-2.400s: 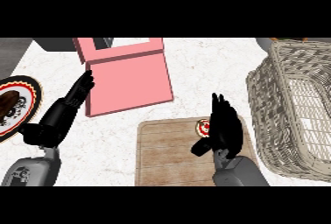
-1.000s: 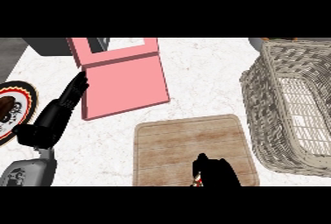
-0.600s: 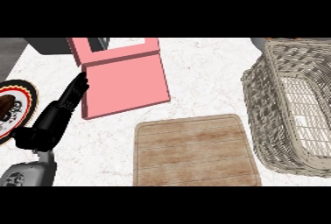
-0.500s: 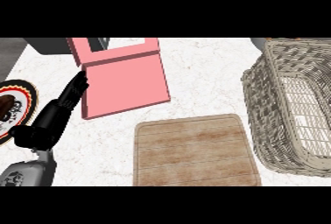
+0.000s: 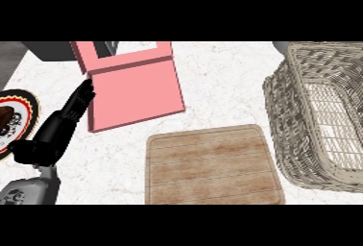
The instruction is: Pick the cupcake from the cutting board and place it in the basket
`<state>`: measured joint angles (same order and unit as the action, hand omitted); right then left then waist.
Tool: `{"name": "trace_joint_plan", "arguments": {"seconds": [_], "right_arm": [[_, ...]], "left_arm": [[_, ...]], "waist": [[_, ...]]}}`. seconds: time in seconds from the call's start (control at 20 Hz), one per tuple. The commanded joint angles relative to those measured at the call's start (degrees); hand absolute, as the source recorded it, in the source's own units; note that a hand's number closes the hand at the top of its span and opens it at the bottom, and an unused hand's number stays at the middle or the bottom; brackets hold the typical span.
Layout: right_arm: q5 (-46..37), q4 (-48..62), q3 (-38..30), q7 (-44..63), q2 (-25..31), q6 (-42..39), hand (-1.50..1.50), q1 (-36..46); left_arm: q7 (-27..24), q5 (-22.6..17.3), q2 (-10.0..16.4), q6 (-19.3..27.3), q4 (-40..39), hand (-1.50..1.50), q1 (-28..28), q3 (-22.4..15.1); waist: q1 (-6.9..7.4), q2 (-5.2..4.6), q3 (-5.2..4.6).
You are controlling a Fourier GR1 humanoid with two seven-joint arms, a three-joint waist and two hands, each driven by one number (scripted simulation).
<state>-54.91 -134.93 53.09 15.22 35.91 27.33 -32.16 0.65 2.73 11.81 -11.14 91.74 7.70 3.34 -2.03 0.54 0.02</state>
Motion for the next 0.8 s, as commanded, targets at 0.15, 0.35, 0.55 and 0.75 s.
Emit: {"name": "trace_joint_plan", "arguments": {"seconds": [0.15, 0.35, 0.55, 0.75], "right_arm": [[2.65, -19.52, -1.77, 2.28, 8.41, 3.79, 1.5, -8.82], [0.73, -20.86, -6.5, 5.0, 10.69, 5.81, 1.5, -10.19], [2.53, -21.5, -10.71, 7.14, 11.24, 7.75, 1.5, -9.52], [6.56, -18.82, -15.3, 11.39, 8.33, 6.59, 1.5, -2.71]], "left_arm": [[3.39, -0.44, -0.2, 0.13, 2.51, 0.0, 1.83, -0.35], [1.5, -0.8, 0.09, -0.77, 2.5, 0.0, -0.41, -0.13], [1.96, 0.6, -0.17, 0.07, 3.7, 0.0, -0.81, -0.98], [1.84, 1.83, -1.55, 0.77, 1.56, 0.0, 1.08, -2.47]], "waist": [[0.04, -0.05, -0.05], [0.75, -0.22, -0.17], [1.13, -0.33, -0.2], [2.23, -1.11, -0.21]]}}
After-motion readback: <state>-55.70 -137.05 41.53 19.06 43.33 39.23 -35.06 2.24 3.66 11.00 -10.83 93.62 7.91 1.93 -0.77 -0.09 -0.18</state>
